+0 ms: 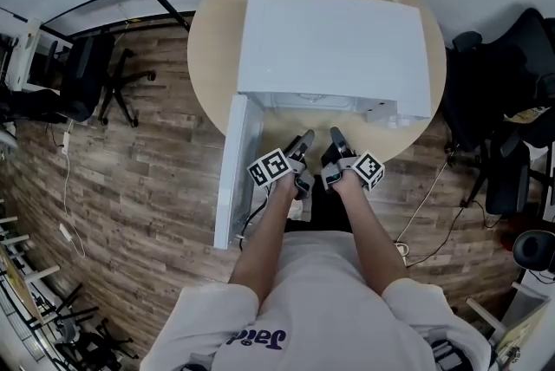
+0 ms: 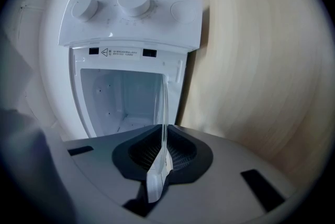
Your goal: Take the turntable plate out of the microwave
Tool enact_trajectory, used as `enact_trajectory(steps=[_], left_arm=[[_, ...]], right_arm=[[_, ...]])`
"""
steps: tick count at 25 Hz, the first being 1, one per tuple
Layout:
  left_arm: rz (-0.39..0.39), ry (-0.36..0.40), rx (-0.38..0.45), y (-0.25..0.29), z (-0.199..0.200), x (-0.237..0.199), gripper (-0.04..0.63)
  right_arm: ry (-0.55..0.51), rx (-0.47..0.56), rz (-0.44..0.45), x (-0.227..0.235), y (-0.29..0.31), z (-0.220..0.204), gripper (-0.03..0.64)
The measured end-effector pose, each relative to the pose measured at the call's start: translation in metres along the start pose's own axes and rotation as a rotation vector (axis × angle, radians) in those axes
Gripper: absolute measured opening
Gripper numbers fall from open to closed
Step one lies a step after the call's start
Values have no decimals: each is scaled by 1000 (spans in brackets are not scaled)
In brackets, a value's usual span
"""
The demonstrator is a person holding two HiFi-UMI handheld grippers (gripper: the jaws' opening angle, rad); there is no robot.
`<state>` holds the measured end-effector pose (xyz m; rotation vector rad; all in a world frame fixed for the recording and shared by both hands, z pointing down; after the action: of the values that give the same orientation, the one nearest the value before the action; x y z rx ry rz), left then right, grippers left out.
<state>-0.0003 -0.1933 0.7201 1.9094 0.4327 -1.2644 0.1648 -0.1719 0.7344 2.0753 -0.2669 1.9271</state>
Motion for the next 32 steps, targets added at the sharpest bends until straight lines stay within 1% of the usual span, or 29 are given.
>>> enact_trajectory(steps=[2,4,8,12,13,16,18,19,21,22,23,24,25,27,29,32], left_arm=[[-13,-66,17,9,2,-3,255],[-15,-113,41,16,7,-7,253],[-12,-165,54,28,12,-13,253],[-54,-218,62,36,15,-10,249],[-67,-236,67,37,16,-9,223],[-92,-276,88,41,19,-8,98],[-105,-281,92,43,22,-6,59],[-108,-283,90,43,23,-6,51],[-114,-288,85,43,23,-5,49],[-117,-287,84,43,24,-5,48],[-120,-286,83,43,24,-6,46],[-121,-284,82,43,24,-6,46],[-122,-286,82,43,24,-6,46],[-127,-296,81,43,23,-6,44],[-135,-301,78,43,22,-6,43],[-153,-291,71,42,21,-3,39]], right_arm=[[11,-3,25,1,0,2,37],[10,-10,31,1,-2,2,37],[-17,-36,27,-1,-4,2,37],[-26,-45,18,-1,-4,4,37],[-26,-46,13,0,-5,4,37],[-29,-50,-16,4,-7,4,37],[-21,-53,9,3,-4,3,37],[-25,-58,30,2,-2,3,38],[-77,-85,29,2,-3,5,38],[-107,-103,22,3,-5,6,46],[-126,-119,28,4,-5,8,104],[-138,-130,44,4,-4,9,207],[-150,-134,62,4,-4,12,224],[-165,-119,82,5,-3,18,224],[-137,-92,81,9,0,22,224],[-82,-70,115,14,16,26,224]])
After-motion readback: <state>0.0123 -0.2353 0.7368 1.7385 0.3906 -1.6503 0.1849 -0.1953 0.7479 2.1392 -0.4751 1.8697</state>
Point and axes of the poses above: the fingertips, and each gripper's own axes: y forward along the fingers, x to its right, z out of its top, the point moved 6 cm from there along -y, backward along the fingers, and after that the axes turned 8 degrees about z, right-handed, at the moved point
